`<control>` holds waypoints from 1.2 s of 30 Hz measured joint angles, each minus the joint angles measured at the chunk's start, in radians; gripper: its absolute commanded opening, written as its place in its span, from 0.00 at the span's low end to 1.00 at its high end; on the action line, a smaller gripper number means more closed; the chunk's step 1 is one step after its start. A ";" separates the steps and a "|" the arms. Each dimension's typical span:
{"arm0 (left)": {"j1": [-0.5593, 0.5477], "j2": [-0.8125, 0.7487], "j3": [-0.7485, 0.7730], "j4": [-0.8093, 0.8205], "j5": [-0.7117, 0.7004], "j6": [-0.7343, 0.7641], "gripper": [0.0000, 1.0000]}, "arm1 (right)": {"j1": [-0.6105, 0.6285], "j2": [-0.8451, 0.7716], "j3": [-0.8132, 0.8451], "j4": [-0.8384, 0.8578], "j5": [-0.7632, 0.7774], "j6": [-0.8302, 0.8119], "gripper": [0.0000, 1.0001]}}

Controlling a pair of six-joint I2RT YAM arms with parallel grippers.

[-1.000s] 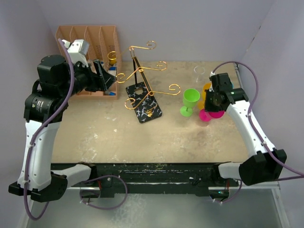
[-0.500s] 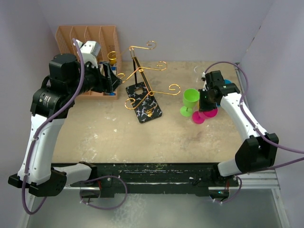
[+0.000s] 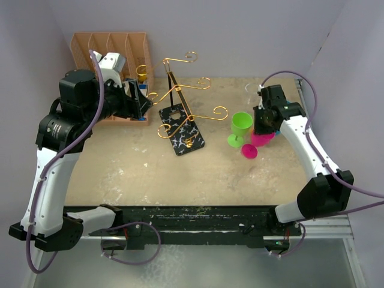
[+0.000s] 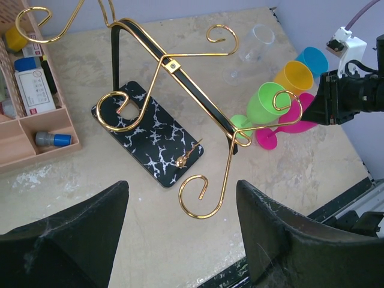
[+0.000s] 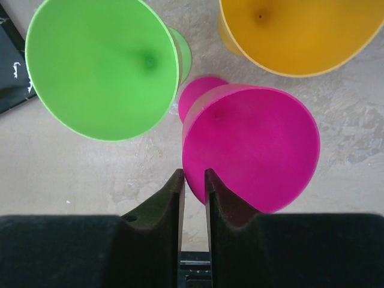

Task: Take the wine glass off the wine glass rack

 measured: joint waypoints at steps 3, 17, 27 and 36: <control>-0.002 -0.008 -0.005 0.000 0.000 0.003 0.76 | 0.000 -0.028 0.000 0.004 0.003 0.000 0.23; -0.002 -0.117 -0.187 0.027 -0.058 0.019 0.76 | 0.000 -0.293 0.064 0.039 -0.044 0.001 0.35; -0.002 -0.346 -0.425 0.122 -0.096 0.034 0.99 | 0.000 -0.620 -0.180 0.340 -0.132 0.074 1.00; -0.002 -0.527 -0.589 0.200 -0.235 0.021 0.99 | 0.000 -0.679 -0.316 0.453 -0.075 0.121 1.00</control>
